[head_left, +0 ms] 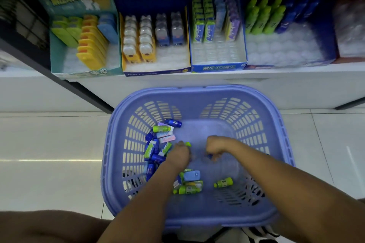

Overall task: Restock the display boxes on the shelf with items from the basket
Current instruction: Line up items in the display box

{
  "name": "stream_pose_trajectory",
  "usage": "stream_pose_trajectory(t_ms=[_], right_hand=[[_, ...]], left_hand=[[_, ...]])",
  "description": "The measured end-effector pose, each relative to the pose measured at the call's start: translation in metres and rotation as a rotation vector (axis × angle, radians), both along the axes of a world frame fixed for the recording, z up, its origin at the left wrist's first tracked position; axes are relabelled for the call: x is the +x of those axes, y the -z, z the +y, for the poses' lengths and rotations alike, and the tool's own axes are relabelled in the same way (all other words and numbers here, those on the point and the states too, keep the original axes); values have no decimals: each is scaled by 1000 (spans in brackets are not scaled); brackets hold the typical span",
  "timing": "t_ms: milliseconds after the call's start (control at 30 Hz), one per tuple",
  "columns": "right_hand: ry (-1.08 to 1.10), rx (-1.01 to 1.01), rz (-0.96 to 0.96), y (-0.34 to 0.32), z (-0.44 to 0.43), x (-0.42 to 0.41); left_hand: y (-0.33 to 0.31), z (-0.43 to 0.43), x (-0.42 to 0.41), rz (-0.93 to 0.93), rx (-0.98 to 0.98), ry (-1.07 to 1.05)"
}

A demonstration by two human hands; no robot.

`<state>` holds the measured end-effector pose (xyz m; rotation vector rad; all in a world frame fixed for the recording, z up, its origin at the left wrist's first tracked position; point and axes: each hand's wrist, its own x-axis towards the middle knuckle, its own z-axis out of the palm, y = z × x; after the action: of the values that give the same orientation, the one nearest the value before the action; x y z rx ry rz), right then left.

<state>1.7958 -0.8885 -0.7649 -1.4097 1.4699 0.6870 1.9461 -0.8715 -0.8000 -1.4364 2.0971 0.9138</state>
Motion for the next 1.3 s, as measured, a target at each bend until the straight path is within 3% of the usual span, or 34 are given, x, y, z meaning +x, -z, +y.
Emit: stream_pose_trajectory(t_ms=[133,233,300,367,500,633,733,900,1000,1100,1300], right_hand=[[251,-89,-237,-43,-25,-10],[502,-335,-398,-77,-37,-7],[452,-585,-377,-97,-39,-3],[334,-755,-326,-113,-36,3],[216,-885,-359,-135,-31,14],[360,-896,-429,-161,-35,16],[359,-905,-464,-181,-42,16],[353,-1010,-531,-215,-63,17],[412,-1216,-526,-229,-87,19],[364,-1337,-459,-232,-112,26],[192,-1300,-364,-211,-134,40]], left_hand=[[-30,-25,-7,241,133,-621],[-56,-42,-17,695,441,-1199],[-80,-50,-22,1029,598,-1437],[-102,-57,-23,1238,643,-1552],[-142,-62,-18,1315,483,-1491],[-175,-65,-4,1195,272,-1270],[-196,-68,4,1215,169,-1140],[-217,-74,13,1412,86,-1188],[-220,-78,24,1520,21,-1277],[-221,-80,31,1522,-49,-1337],[-218,-80,35,1460,-134,-1373]])
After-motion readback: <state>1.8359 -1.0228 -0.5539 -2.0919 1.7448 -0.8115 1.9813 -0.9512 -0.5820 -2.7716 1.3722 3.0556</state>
